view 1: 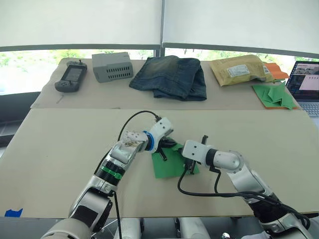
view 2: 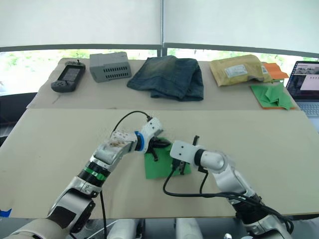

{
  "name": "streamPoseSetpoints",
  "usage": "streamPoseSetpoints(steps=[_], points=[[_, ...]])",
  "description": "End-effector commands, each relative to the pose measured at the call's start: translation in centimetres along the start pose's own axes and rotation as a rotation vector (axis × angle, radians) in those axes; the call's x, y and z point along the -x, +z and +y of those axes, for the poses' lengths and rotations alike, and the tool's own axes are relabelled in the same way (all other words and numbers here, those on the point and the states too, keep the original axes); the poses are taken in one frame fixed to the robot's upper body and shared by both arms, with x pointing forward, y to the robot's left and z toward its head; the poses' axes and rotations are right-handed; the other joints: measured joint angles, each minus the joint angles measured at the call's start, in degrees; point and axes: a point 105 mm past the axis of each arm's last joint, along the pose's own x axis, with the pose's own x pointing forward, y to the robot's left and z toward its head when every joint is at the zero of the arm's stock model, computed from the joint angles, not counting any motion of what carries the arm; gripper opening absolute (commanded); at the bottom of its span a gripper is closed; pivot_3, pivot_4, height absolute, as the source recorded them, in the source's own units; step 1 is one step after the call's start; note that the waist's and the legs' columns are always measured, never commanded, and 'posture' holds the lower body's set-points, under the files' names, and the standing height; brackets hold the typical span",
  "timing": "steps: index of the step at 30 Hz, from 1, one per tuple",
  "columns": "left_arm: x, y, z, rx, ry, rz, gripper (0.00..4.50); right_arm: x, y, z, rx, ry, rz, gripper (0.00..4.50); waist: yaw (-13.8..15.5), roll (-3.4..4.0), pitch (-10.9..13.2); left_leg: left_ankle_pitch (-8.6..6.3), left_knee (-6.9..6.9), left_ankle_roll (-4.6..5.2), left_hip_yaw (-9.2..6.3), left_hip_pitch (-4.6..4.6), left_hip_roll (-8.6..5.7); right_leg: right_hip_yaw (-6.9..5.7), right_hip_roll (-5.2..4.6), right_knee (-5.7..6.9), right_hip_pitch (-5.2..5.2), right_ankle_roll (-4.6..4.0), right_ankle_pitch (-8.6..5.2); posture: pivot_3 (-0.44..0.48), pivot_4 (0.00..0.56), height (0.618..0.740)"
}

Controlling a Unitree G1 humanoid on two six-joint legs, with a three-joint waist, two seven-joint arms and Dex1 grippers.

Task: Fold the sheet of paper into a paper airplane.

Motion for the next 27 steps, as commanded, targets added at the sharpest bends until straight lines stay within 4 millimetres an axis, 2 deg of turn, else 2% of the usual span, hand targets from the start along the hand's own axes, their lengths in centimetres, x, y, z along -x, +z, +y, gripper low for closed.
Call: streamPoseSetpoints(steps=[1,3,4,6,10,13,15,17,20,23,27], points=[[-0.3,-2.9,0.2,0.004,0.028,0.111,0.0,0.3,0.6,-0.1,-0.001,-0.005,-0.017,0.03,0.1,0.01,0.0,0.0,0.0,0.0,0.01,0.01,0.0,0.0,0.0,0.0,0.01,0.02,-0.01,0.0,0.15,0.728],[-0.4,-3.0,0.2,0.003,0.029,0.113,0.0,0.4,0.8,-0.4,-0.01,-0.016,-0.027,0.03,0.2,0.02,0.0,0.0,0.01,0.0,0.01,0.02,0.0,0.0,0.0,0.0,0.01,0.03,-0.02,0.0,0.15,0.728],[-0.5,-3.1,0.3,0.002,0.029,0.114,0.0,0.5,0.8,-0.5,-0.014,-0.022,-0.031,0.61,0.2,0.02,0.0,0.0,0.01,0.0,0.01,0.02,0.0,0.0,0.0,0.0,0.01,0.04,-0.02,0.0,0.15,0.728],[-0.5,-3.1,0.2,0.003,0.029,0.112,0.0,0.7,1.0,-0.4,-0.012,-0.008,-0.034,1.2,0.3,0.02,0.0,0.0,0.01,0.0,0.01,0.02,0.0,0.0,0.0,0.0,0.01,0.04,-0.02,0.0,0.15,0.728],[-0.6,-3.1,0.0,0.004,0.021,0.111,0.0,2.8,2.6,-0.6,-0.077,0.028,-0.079,2.55,0.5,0.01,0.0,0.0,0.02,0.0,-0.01,-0.02,0.0,0.0,0.0,0.0,0.0,0.05,-0.03,0.0,0.15,0.728],[-0.6,-3.2,0.0,0.006,0.02,0.109,0.0,4.3,3.9,-1.9,-0.182,-0.011,-0.148,2.55,0.5,0.02,0.0,0.0,0.03,0.0,-0.05,-0.03,0.0,0.0,-0.01,0.0,0.0,0.05,-0.03,0.0,0.15,0.728],[-0.7,-3.0,0.1,0.012,0.022,0.099,0.0,4.5,3.5,-2.9,-0.263,-0.064,-0.148,2.55,0.5,0.01,0.0,0.0,0.04,0.0,-0.09,0.0,0.01,0.0,0.0,0.0,0.02,0.05,-0.03,0.0,0.15,0.728],[-0.7,-2.9,0.2,0.019,0.024,0.089,0.0,4.2,2.4,-3.9,-0.326,-0.141,-0.118,2.0,0.5,0.01,-0.1,0.0,0.03,0.0,-0.09,0.02,0.02,0.0,0.01,0.0,0.03,0.05,-0.03,0.0,0.15,0.728],[-0.7,-2.6,0.2,0.031,0.026,0.076,0.0,3.3,1.0,-3.5,-0.369,-0.168,-0.064,1.08,0.5,0.02,-0.1,0.0,0.03,0.0,-0.03,-0.01,0.01,0.0,0.0,0.0,0.0,0.05,-0.03,0.0,0.15,0.728],[-0.7,-2.5,0.2,0.01,0.025,0.07,0.0,2.2,0.5,-3.0,-0.431,-0.181,-0.054,0.04,0.5,0.03,-0.1,0.0,0.03,0.01,0.0,-0.02,0.01,0.0,0.0,-0.01,0.0,0.05,-0.03,0.0,0.15,0.728],[-0.8,-2.6,0.0,0.0,0.012,0.073,0.0,0.9,-0.9,-2.5,-0.525,-0.234,-0.014,0.04,0.5,0.03,-0.1,0.0,0.03,0.01,0.0,-0.02,0.01,0.01,0.0,0.0,-0.01,0.04,-0.02,0.0,0.15,0.728]])
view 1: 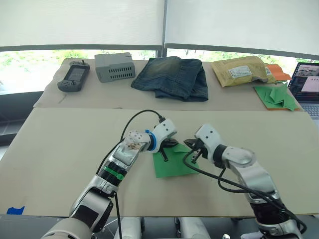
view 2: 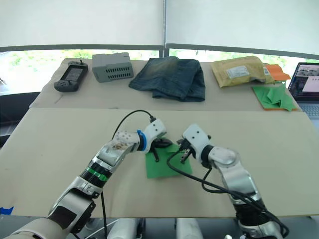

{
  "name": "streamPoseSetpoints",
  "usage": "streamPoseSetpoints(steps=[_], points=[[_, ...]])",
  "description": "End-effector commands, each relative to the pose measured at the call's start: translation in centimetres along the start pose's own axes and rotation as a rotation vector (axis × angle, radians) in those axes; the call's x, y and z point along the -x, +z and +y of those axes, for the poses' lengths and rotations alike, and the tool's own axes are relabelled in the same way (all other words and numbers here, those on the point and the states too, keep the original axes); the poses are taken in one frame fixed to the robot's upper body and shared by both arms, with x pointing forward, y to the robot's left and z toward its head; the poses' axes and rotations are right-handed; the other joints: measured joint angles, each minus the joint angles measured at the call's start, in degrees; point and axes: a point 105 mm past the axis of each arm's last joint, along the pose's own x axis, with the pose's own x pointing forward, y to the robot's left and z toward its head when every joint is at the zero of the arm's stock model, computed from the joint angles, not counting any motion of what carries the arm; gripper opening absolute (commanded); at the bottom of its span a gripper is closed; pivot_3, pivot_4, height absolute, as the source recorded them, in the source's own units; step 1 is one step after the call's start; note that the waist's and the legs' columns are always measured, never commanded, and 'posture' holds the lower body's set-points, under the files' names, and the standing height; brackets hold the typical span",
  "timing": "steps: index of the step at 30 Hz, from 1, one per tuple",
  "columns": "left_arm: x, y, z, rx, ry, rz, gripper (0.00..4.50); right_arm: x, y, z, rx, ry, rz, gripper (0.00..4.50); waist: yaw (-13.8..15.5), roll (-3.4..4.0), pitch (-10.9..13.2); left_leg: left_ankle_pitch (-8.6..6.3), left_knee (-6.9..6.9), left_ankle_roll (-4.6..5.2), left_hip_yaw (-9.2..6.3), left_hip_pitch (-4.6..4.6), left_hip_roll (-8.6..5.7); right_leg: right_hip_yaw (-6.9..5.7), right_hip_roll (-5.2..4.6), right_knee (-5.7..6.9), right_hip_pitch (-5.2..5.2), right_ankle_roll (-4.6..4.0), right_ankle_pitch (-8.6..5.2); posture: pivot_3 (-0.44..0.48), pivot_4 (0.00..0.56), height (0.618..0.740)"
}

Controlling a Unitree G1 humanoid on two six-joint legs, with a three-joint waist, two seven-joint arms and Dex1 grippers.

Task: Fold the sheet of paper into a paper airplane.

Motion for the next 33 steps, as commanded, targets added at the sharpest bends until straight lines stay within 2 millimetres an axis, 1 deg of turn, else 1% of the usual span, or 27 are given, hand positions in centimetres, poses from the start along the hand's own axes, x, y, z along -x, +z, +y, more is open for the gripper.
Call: streamPoseSetpoints(steps=[1,4,7,11,14,18,20,25,27,29,31,33], points=[[-0.3,-2.6,-0.2,0.028,0.005,0.095,0.0,-0.4,-0.4,-0.3,-0.046,-0.054,0.004,0.04,0.0,0.0,0.0,0.0,0.0,0.0,0.0,-0.01,0.0,0.0,0.0,0.0,-0.01,0.0,0.0,0.0,0.15,0.728],[-0.7,-2.5,-0.3,0.042,0.006,0.089,0.0,-0.7,-1.2,0.5,-0.062,-0.026,0.022,0.04,0.0,0.0,0.0,0.0,0.0,0.0,-0.02,-0.02,0.0,0.01,0.0,-0.01,-0.01,-0.01,0.01,0.0,0.15,0.728],[-0.9,-2.3,-0.6,0.048,0.0,0.084,0.0,-0.5,-2.6,0.7,-0.082,-0.034,0.071,0.04,0.1,0.02,-0.1,0.0,0.0,0.0,-0.02,0.0,-0.01,0.01,-0.01,-0.02,0.03,0.01,0.0,0.0,0.15,0.728],[-0.9,-2.4,-0.6,0.05,-0.004,0.086,0.0,1.0,-4.2,0.6,-0.15,-0.071,0.108,0.04,0.2,0.05,-0.4,0.0,0.0,0.0,-0.01,0.0,-0.02,-0.01,-0.01,-0.05,0.06,0.03,-0.02,0.0,0.15,0.728],[-0.9,-2.4,-0.6,0.05,-0.007,0.088,0.0,1.7,-4.7,0.7,-0.185,-0.081,0.114,0.04,0.1,0.0,-0.7,0.0,0.0,0.0,-0.02,0.01,-0.02,-0.01,-0.01,-0.07,0.08,0.04,-0.03,0.0,0.15,0.728],[-1.0,-2.2,-0.5,0.044,-0.016,0.088,0.0,4.0,-6.6,0.2,-0.189,-0.104,0.164,0.04,0.2,-0.01,-1.0,-0.01,-0.01,0.0,-0.01,0.03,-0.02,-0.02,-0.01,-0.08,0.1,0.07,-0.06,0.0,0.15,0.728],[-1.0,-2.1,-0.5,0.043,-0.018,0.085,0.0,4.5,-6.6,0.0,-0.195,-0.114,0.155,0.04,0.2,-0.09,-1.2,-0.01,-0.02,0.01,0.0,0.03,-0.02,-0.02,-0.01,-0.12,0.12,0.08,-0.06,0.0,0.15,0.728],[-1.1,-2.1,-0.8,0.048,-0.025,0.079,0.0,4.3,-1.8,-0.9,-0.219,-0.133,-0.071,0.04,0.1,-0.09,-1.3,-0.01,-0.03,0.01,-0.01,0.01,0.01,-0.02,0.01,-0.11,0.07,0.08,-0.07,0.0,0.15,0.728],[-1.1,-2.1,-0.9,0.049,-0.027,0.079,0.0,3.9,-0.5,-0.7,-0.215,-0.117,-0.117,0.04,0.1,-0.08,-1.3,-0.01,-0.03,0.01,-0.02,-0.01,0.01,-0.01,0.01,-0.1,0.04,0.08,-0.07,0.0,0.15,0.728],[-1.1,-2.2,-0.9,0.049,-0.029,0.078,0.0,3.2,-0.1,-0.4,-0.211,-0.107,-0.118,0.04,0.1,-0.08,-1.3,-0.01,-0.03,0.01,-0.02,-0.03,0.01,-0.01,0.01,-0.11,0.02,0.08,-0.07,0.0,0.15,0.728],[-1.1,-2.1,-0.9,0.048,-0.029,0.076,0.0,2.1,-0.5,0.0,-0.219,-0.098,-0.094,0.04,0.1,-0.08,-1.3,-0.01,-0.03,0.01,-0.02,-0.03,0.01,-0.01,0.01,-0.11,0.03,0.08,-0.07,0.0,0.15,0.728],[-1.1,-2.0,-0.8,0.048,-0.025,0.072,0.0,0.9,-1.3,0.1,-0.253,-0.112,-0.057,0.04,0.1,-0.08,-1.3,-0.01,-0.05,0.01,-0.01,-0.03,0.01,-0.01,0.01,-0.11,0.03,0.07,-0.07,0.0,0.15,0.728]])
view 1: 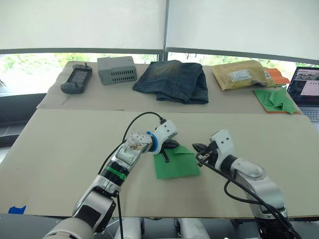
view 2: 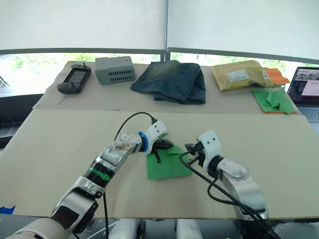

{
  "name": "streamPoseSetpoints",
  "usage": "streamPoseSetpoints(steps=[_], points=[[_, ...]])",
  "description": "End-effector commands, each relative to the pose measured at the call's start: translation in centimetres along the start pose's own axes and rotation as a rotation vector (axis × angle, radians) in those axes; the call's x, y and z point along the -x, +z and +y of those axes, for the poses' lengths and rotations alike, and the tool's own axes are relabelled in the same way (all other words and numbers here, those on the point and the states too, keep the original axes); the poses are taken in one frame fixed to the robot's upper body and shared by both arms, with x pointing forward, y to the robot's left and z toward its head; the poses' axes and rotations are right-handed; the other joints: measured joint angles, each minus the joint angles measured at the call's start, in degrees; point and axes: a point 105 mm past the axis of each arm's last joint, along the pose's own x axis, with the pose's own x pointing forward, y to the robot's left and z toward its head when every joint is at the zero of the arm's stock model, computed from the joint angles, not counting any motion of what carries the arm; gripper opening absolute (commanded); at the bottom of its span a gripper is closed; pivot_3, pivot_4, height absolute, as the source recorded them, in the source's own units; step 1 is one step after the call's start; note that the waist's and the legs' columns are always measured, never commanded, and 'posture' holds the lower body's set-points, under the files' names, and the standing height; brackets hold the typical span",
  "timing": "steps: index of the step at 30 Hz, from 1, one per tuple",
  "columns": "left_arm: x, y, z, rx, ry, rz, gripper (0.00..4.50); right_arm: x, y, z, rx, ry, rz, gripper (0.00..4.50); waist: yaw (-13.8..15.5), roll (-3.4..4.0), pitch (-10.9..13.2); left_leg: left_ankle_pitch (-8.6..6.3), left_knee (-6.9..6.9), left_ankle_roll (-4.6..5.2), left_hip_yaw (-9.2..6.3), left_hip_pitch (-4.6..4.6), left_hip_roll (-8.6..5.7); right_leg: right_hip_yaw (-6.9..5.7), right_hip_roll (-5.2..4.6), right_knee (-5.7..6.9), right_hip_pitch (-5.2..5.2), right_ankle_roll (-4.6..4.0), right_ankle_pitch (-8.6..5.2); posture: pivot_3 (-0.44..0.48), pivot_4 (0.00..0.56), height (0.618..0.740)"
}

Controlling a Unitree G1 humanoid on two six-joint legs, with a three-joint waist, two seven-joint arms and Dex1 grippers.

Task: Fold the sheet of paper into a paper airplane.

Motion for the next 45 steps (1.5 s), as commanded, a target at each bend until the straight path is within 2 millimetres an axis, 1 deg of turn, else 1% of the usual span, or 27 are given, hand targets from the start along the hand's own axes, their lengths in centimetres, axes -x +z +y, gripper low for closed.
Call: streamPoseSetpoints(steps=[1,3,5,7,9,11,13,16,22,24,26,31,33,37,41,45], points=[[-0.3,-1.7,-0.3,0.02,-0.004,0.065,0.0,-1.7,-1.2,0.4,-0.027,-0.024,0.039,0.04,0.0,0.0,0.0,0.0,-0.01,0.0,0.0,0.0,0.0,0.0,0.0,0.0,0.0,0.0,0.0,0.0,0.15,0.728],[-0.3,-1.6,-0.2,0.021,0.001,0.063,0.0,-2.6,-1.7,0.6,-0.05,-0.04,0.053,0.04,0.0,0.01,0.0,0.0,-0.01,0.0,0.0,-0.03,-0.02,0.0,-0.02,0.0,-0.03,-0.02,0.01,0.0,0.15,0.728],[-0.2,-1.6,-0.1,0.02,0.003,0.062,0.0,-2.9,-2.2,0.8,-0.051,-0.04,0.07,0.04,-0.1,0.02,0.0,0.0,0.0,0.0,-0.01,-0.03,-0.01,0.03,-0.03,-0.01,-0.04,-0.02,0.01,0.0,0.15,0.728],[-0.2,-1.5,-0.1,0.019,0.004,0.061,0.0,-2.3,-3.2,0.8,-0.054,-0.052,0.102,0.04,0.0,0.02,0.0,0.0,0.0,0.0,-0.03,-0.02,-0.02,0.04,-0.03,-0.01,-0.02,-0.02,0.01,0.0,0.15,0.728],[-0.1,-1.5,-0.1,0.018,0.006,0.061,0.0,-1.2,-4.2,0.5,-0.07,-0.071,0.132,0.04,0.1,0.02,0.0,0.0,-0.01,0.0,-0.02,-0.02,-0.02,0.01,-0.03,-0.01,-0.02,-0.01,0.0,0.0,0.15,0.728],[0.0,-1.5,0.0,0.017,0.007,0.061,0.0,0.2,-5.3,-0.5,-0.095,-0.116,0.164,0.04,0.1,0.03,0.0,-0.01,-0.03,0.02,-0.03,-0.02,-0.02,0.01,-0.03,-0.02,0.0,0.0,-0.02,0.0,0.15,0.728],[-0.1,-1.5,0.0,0.017,0.005,0.061,0.0,1.2,-5.9,-1.3,-0.101,-0.147,0.184,0.04,0.1,0.02,0.0,-0.02,-0.02,0.02,-0.03,-0.01,-0.02,0.01,-0.03,-0.03,0.03,0.01,-0.03,0.0,0.15,0.728],[-0.3,-1.5,-0.1,0.017,0.002,0.056,0.0,1.7,-5.4,-1.5,-0.09,-0.137,0.163,0.04,0.0,0.01,0.0,-0.01,-0.01,0.02,-0.03,0.04,-0.01,0.01,-0.03,-0.03,0.09,0.02,-0.03,0.0,0.15,0.728],[-0.8,-0.8,-0.5,0.04,-0.009,0.003,0.0,0.5,-1.0,-0.1,-0.016,-0.049,-0.023,0.04,0.0,0.02,0.0,-0.01,-0.01,0.02,0.0,-0.05,-0.02,0.01,-0.02,-0.04,-0.01,0.03,-0.04,0.0,0.15,0.728],[-0.8,-0.7,-0.4,0.043,-0.002,-0.005,0.0,0.0,-0.4,0.6,0.028,-0.018,-0.036,0.04,-0.1,0.03,0.0,-0.01,-0.01,0.02,-0.01,-0.11,-0.02,0.01,-0.02,-0.03,-0.08,0.03,-0.04,0.0,0.15,0.728],[-0.7,-0.6,-0.2,0.045,0.004,-0.007,0.0,-0.8,-1.0,1.3,0.061,0.004,-0.004,0.04,-0.1,0.03,0.0,-0.01,-0.02,0.02,0.0,-0.11,-0.02,0.01,-0.01,-0.03,-0.09,0.03,-0.04,0.0,0.15,0.728],[-0.7,-0.4,-0.3,0.044,0.004,-0.008,0.0,-2.1,-2.4,1.9,0.096,0.005,0.064,0.04,-0.1,0.03,0.0,-0.01,-0.04,0.02,0.0,-0.15,-0.02,-0.01,-0.01,-0.06,-0.12,0.02,-0.05,0.0,0.15,0.728],[-0.8,-0.3,-0.3,0.044,0.005,-0.009,0.0,-2.3,-2.9,2.2,0.1,0.01,0.094,0.04,-0.1,0.02,0.0,-0.01,-0.03,0.02,-0.01,-0.12,-0.03,0.02,-0.04,-0.05,-0.09,0.02,-0.05,0.0,0.15,0.728],[-0.8,-0.4,0.0,0.044,0.02,-0.003,0.0,-2.3,-4.0,2.0,0.089,-0.015,0.146,0.04,-0.1,0.03,0.0,-0.01,-0.04,0.02,-0.01,-0.09,-0.01,0.01,-0.01,-0.05,-0.09,0.02,-0.05,0.0,0.15,0.728],[-0.2,-1.4,2.2,0.063,0.125,0.036,0.0,-2.2,-4.6,1.7,0.074,-0.035,0.183,0.04,-0.1,0.01,0.0,-0.01,-0.03,0.02,-0.03,-0.01,0.0,0.01,-0.01,-0.05,0.01,0.02,-0.05,0.0,0.15,0.728],[0.7,-1.8,4.2,0.1,0.206,0.021,0.0,-2.0,-5.0,1.1,0.101,-0.039,0.2,0.04,-0.2,0.01,0.0,-0.01,-0.03,0.02,-0.04,0.06,0.01,0.01,0.0,-0.04,0.05,0.03,-0.05,0.0,0.15,0.728]])
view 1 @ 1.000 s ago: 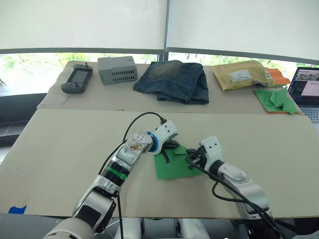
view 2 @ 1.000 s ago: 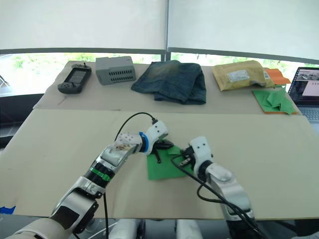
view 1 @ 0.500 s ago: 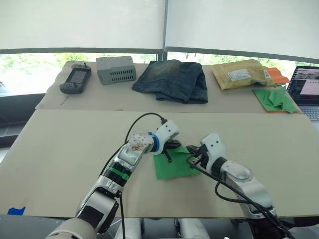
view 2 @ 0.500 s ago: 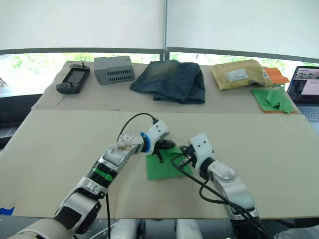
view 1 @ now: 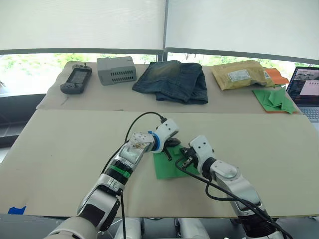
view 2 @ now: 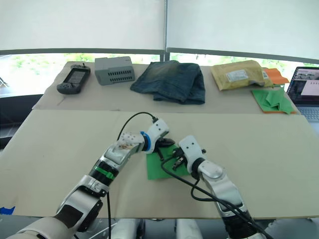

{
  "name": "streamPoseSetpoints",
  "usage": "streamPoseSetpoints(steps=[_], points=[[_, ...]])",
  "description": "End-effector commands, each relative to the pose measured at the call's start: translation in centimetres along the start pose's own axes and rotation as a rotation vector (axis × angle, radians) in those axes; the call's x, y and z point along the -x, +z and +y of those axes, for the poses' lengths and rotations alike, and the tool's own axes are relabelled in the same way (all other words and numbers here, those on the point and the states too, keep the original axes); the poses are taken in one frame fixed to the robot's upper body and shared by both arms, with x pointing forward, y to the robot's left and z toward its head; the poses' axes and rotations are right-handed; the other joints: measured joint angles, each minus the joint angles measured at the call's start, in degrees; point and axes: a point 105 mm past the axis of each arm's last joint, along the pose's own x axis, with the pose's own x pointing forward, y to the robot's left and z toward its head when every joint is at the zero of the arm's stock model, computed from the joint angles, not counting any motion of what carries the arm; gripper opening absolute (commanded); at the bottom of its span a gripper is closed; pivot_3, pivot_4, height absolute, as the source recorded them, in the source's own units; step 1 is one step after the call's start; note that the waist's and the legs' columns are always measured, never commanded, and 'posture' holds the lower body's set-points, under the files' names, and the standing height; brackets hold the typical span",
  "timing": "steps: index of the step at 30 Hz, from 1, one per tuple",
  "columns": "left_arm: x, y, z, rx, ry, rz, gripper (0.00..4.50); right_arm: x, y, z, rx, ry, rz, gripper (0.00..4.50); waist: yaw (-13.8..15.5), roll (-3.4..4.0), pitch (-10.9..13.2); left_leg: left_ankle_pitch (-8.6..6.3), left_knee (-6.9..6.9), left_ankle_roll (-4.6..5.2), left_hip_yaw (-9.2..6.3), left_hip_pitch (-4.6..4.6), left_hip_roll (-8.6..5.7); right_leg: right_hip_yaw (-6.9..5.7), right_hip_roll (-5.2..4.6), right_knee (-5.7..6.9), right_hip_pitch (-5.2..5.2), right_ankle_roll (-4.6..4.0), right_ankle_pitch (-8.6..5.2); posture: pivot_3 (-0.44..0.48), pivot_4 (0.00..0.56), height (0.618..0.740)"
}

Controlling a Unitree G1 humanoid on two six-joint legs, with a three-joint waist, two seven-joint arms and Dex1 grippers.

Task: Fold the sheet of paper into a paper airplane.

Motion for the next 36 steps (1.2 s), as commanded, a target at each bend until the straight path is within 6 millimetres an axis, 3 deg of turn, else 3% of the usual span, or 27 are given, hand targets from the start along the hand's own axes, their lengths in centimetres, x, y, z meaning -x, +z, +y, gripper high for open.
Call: streamPoseSetpoints(steps=[1,6,10,13,14,19,26,33,36], points=[[1.0,-1.8,2.7,0.027,0.119,0.061,0.0,0.3,-2.7,-1.0,0.009,-0.028,0.113,0.04,-0.1,0.0,0.0,0.0,0.0,0.0,0.0,0.0,0.0,0.0,0.0,0.0,0.0,0.0,0.0,0.0,0.15,0.728],[1.9,-1.4,3.6,0.065,0.145,0.025,0.0,0.3,-2.9,-1.4,0.01,-0.028,0.12,0.04,-0.2,-0.01,0.0,0.0,-0.01,0.0,0.02,0.01,0.01,0.0,0.02,0.01,0.0,0.0,0.0,0.0,0.15,0.728],[3.4,0.4,3.9,0.187,0.15,-0.078,0.0,0.0,-2.6,-1.4,0.013,-0.017,0.113,0.04,-0.6,-0.01,0.0,0.0,-0.02,0.0,-0.03,-0.02,0.06,0.01,0.03,0.02,-0.06,0.0,0.0,0.0,0.15,0.728],[6.1,1.5,4.5,0.337,0.18,-0.167,0.0,-0.4,-2.5,-1.1,0.03,0.01,0.109,0.04,-0.7,-0.02,0.0,0.0,-0.03,0.0,-0.1,-0.06,0.08,0.01,0.03,0.01,-0.11,-0.01,0.0,0.0,0.15,0.728],[7.0,1.6,4.5,0.373,0.183,-0.18,0.57,-0.6,-2.4,-1.0,0.03,0.018,0.107,0.0,-0.8,-0.03,0.0,0.0,-0.03,0.0,-0.15,-0.08,0.09,0.01,0.02,0.01,-0.12,-0.01,0.0,0.0,0.15,0.728],[10.1,1.3,2.6,0.487,0.135,-0.166,2.17,-1.2,-2.1,-0.5,0.032,0.049,0.1,0.0,-1.6,-0.03,0.0,0.0,-0.08,-0.01,-0.28,-0.03,0.25,0.02,0.02,0.02,-0.1,-0.01,0.01,0.0,0.15,0.728],[11.0,-0.3,0.4,0.572,0.144,-0.09,2.17,-2.0,-1.9,0.2,0.046,0.083,0.098,0.0,-1.8,-0.03,0.0,-0.01,-0.09,-0.01,-0.28,0.05,0.29,0.02,0.05,0.02,-0.07,-0.02,0.01,0.0,0.15,0.728],[10.5,-1.0,0.3,0.595,0.189,-0.079,2.17,-2.1,-1.8,0.1,0.072,0.088,0.099,0.0,-1.8,-0.03,0.0,-0.01,-0.17,-0.02,-0.24,0.13,0.32,0.05,0.11,0.04,-0.07,-0.11,0.0,0.0,0.15,0.728],[10.4,-1.0,0.3,0.608,0.195,-0.085,1.38,-2.1,-1.8,0.1,0.073,0.088,0.099,0.0,-1.8,-0.03,0.0,-0.01,-0.18,-0.02,-0.22,0.13,0.32,0.07,0.12,0.04,-0.08,-0.12,-0.01,0.0,0.15,0.728]])
